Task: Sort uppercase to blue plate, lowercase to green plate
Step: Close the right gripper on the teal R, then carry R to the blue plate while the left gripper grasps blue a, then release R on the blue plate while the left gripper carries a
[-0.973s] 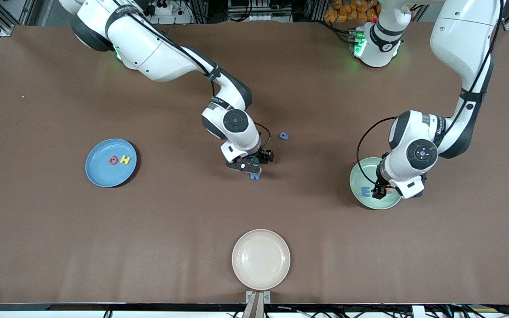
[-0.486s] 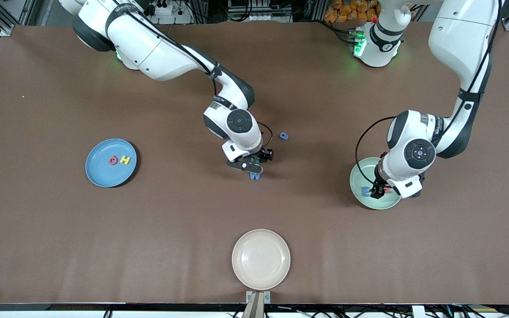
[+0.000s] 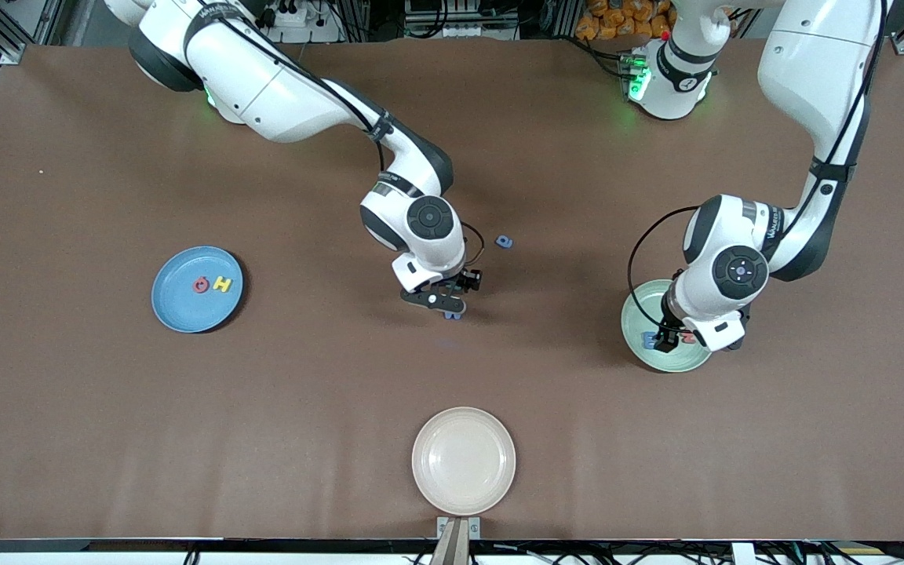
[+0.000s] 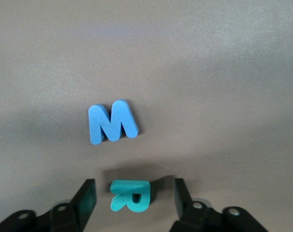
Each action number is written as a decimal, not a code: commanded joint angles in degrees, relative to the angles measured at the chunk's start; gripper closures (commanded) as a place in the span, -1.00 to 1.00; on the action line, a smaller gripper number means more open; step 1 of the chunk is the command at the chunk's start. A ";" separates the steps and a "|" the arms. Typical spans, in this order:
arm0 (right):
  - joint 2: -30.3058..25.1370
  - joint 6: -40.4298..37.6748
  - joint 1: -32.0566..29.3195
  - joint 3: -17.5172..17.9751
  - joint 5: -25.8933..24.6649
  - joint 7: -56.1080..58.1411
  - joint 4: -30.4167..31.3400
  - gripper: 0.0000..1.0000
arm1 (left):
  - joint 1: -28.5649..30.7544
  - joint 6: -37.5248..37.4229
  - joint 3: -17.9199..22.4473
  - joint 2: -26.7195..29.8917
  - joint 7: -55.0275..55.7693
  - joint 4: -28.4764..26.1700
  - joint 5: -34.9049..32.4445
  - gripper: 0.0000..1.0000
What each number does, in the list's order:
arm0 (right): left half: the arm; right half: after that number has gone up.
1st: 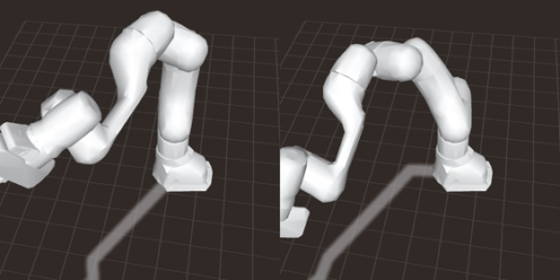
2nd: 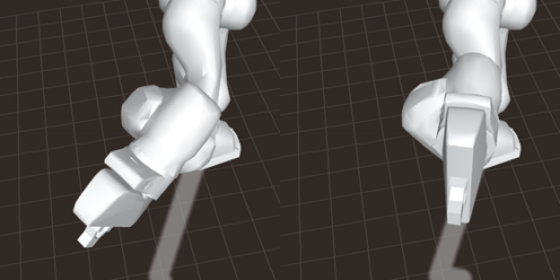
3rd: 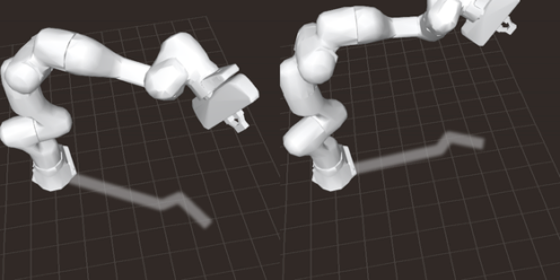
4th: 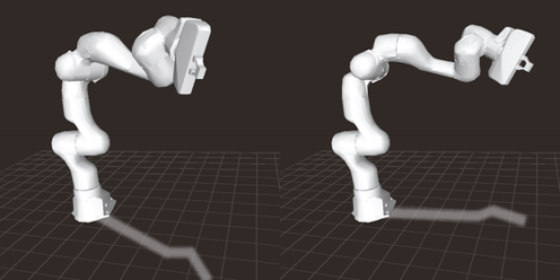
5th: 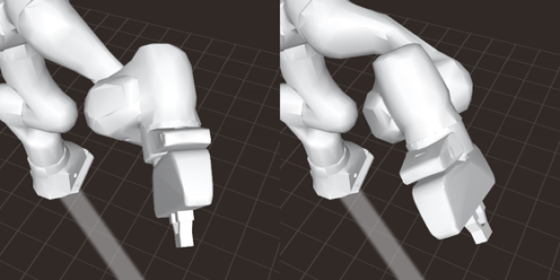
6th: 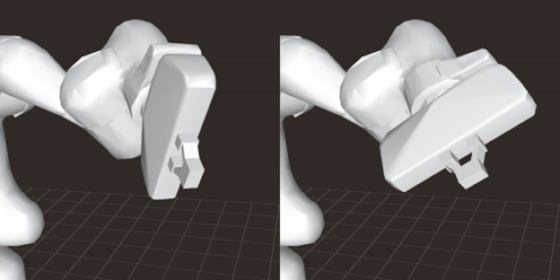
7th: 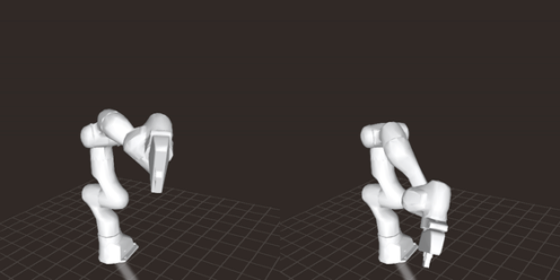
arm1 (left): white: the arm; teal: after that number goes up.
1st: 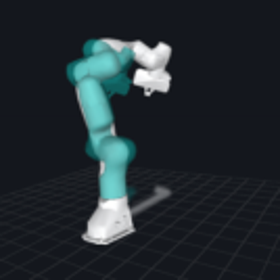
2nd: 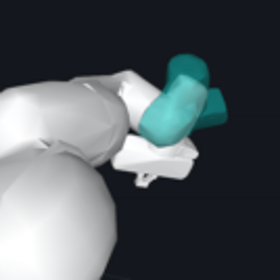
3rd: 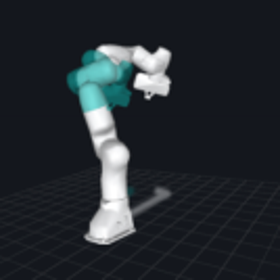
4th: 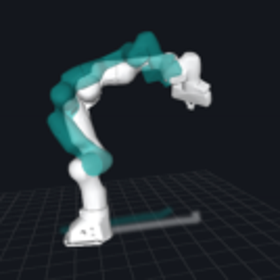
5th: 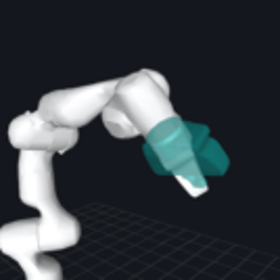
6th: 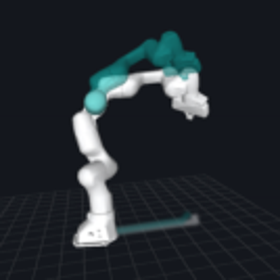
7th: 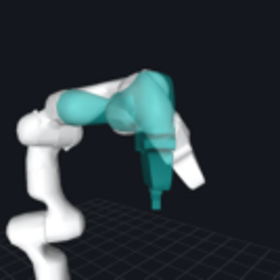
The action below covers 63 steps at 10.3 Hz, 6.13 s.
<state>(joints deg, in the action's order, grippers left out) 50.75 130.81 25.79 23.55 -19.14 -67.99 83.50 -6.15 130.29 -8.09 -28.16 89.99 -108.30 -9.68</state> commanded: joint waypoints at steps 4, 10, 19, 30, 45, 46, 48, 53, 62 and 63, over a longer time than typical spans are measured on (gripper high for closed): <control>1.10 -0.74 0.05 0.35 -1.16 0.67 -1.49 -0.26 | -0.17 -0.65 -0.08 0.65 0.80 -0.33 -1.39 -1.00; 1.36 -0.39 0.31 0.35 -0.55 0.32 -1.23 -0.22 | -0.17 -0.65 -0.08 0.65 0.97 -0.33 -1.39 -1.00; 1.28 -0.47 0.40 0.53 -0.46 0.41 -1.23 0.34 | -0.17 -0.65 -0.08 0.56 1.06 -0.33 -1.39 -1.00; -6.79 -20.83 -7.07 0.89 4.47 20.25 -0.79 0.35 | -6.48 0.22 -8.34 0.21 16.40 -1.38 -0.86 -1.00; -27.82 -12.20 -12.34 -34.88 3.67 93.72 31.19 0.25 | -26.10 17.80 -7.91 -4.10 39.21 -10.87 -1.48 -1.00; -26.95 -7.55 -12.61 -36.54 3.59 98.18 32.68 0.19 | -26.10 17.80 -7.91 -4.10 39.21 -10.88 -1.48 -1.00; -26.41 -5.92 -12.61 -37.09 3.85 98.84 34.19 0.16 | -25.84 17.89 -7.82 -4.10 39.21 -10.79 -2.44 -1.00; -26.14 -6.45 -12.61 -37.09 4.20 98.76 34.10 -0.71 | -25.14 18.86 -7.55 -4.01 45.70 -10.70 -10.43 -1.00; -29.12 -24.34 -10.76 -30.44 9.98 76.57 28.76 -0.67 | -25.05 19.30 -7.73 -3.57 45.80 -10.44 -10.62 1.00; -29.48 -25.94 -10.76 -27.80 11.48 71.21 27.96 -0.66 | -24.96 19.30 -7.64 -3.57 45.80 -10.44 -10.62 1.00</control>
<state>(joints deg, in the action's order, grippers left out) 23.20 108.13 15.03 -7.58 -9.83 9.74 112.42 -31.35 149.05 -15.84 -31.87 133.93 -118.07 -18.35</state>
